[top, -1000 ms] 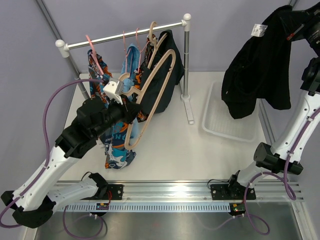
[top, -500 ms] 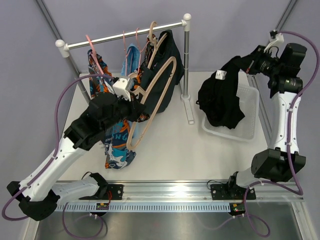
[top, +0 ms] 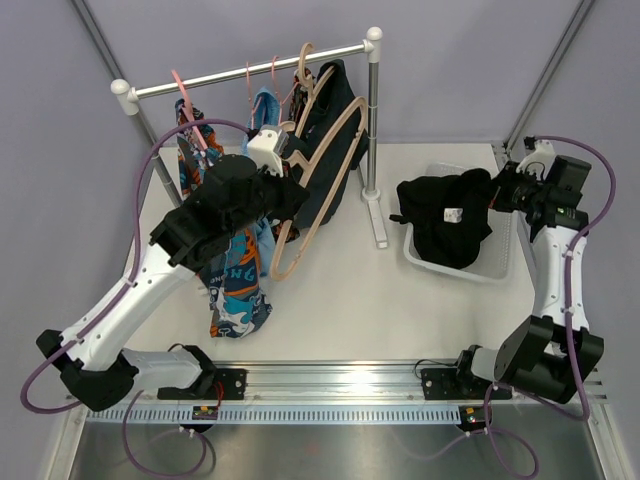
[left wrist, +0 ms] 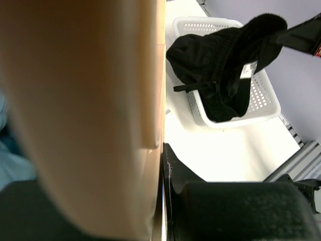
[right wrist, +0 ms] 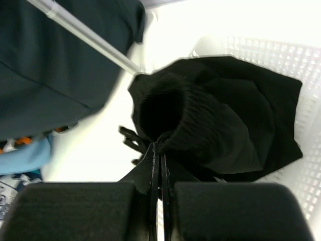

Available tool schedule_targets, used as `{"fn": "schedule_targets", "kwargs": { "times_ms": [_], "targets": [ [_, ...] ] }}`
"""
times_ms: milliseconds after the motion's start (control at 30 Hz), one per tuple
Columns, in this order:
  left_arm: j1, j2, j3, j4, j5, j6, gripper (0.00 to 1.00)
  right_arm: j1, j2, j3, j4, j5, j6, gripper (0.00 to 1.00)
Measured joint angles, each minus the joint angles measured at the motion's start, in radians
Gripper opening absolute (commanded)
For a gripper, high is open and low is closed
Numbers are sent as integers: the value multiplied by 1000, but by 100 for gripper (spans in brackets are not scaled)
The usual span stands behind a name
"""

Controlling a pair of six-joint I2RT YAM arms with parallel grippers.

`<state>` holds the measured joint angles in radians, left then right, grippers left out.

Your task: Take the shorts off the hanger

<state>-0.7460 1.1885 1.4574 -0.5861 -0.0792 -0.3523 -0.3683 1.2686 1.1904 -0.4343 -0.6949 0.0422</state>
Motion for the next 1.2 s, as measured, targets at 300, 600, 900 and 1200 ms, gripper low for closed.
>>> {"fn": "schedule_targets", "kwargs": {
  "times_ms": [300, 600, 900, 1200],
  "targets": [
    [-9, 178, 185, -84, -67, -41, 0, 1, 180, 8, -176, 21, -202, 17],
    [-13, 402, 472, -181, -160, -5, 0, 1, 196, 77, -281, -31, -335, 71],
    [6, 621, 777, -248, -258, 83, 0, 1, 143, 71, -298, -106, -343, 81],
    [82, 729, 829, -185, -214, 102, 0, 1, 95, 19, -287, -175, -333, 83]
  ]
}}
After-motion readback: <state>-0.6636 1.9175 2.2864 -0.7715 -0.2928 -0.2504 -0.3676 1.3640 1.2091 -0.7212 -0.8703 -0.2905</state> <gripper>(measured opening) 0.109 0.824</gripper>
